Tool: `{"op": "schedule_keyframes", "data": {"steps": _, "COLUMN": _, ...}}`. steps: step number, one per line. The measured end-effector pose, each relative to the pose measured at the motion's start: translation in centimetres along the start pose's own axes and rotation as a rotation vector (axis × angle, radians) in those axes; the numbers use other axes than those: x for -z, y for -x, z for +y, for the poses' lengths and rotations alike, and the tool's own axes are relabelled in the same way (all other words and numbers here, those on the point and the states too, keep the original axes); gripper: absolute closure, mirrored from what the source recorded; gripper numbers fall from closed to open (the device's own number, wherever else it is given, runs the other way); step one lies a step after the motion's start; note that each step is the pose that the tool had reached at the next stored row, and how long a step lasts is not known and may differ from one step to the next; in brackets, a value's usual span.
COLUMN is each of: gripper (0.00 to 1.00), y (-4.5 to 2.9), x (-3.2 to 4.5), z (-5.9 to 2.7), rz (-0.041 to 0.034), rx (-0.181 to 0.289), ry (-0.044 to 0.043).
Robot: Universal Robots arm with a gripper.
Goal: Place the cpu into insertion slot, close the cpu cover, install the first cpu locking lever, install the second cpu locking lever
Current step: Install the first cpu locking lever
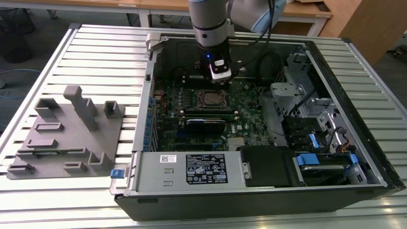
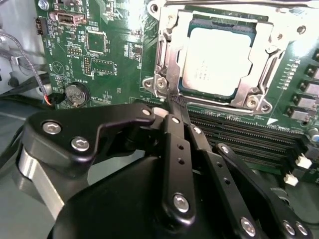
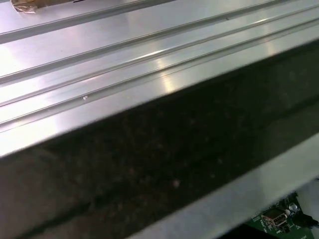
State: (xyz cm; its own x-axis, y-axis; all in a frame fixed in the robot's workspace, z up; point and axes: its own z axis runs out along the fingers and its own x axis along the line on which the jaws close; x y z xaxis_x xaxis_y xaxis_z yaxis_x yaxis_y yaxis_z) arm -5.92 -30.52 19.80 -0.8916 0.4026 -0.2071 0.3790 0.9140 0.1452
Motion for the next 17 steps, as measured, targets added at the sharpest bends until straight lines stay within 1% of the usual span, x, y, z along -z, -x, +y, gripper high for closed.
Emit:
{"op": "schedule_keyframes", "data": {"steps": 3, "gripper": 0.89, "y": -0.11, "x": -0.3, "z": -0.07, "rz": -0.0069, "rx": 0.0, "ry": 0.0035}}
{"op": "schedule_keyframes", "data": {"steps": 5, "gripper": 0.89, "y": -0.18, "x": -0.4, "z": -0.12, "rz": -0.0108, "rx": 0.0, "ry": 0.0075}}
{"op": "schedule_keyframes", "data": {"steps": 7, "gripper": 0.89, "y": -0.2, "x": -0.44, "z": -0.12, "rz": -0.0114, "rx": -0.001, "ry": 0.0158}}
{"op": "schedule_keyframes", "data": {"steps": 9, "gripper": 0.89, "y": -0.21, "x": -0.44, "z": -0.12, "rz": -0.0093, "rx": -0.003, "ry": 0.0221}}
{"op": "schedule_keyframes", "data": {"steps": 13, "gripper": 0.89, "y": -0.2, "x": -0.37, "z": -0.11, "rz": -0.009, "rx": -0.004, "ry": 0.0232}}
{"op": "schedule_keyframes", "data": {"steps": 17, "gripper": 0.89, "y": -0.09, "x": 0.15, "z": -0.03, "rz": -0.0088, "rx": -0.004, "ry": 0.023}}
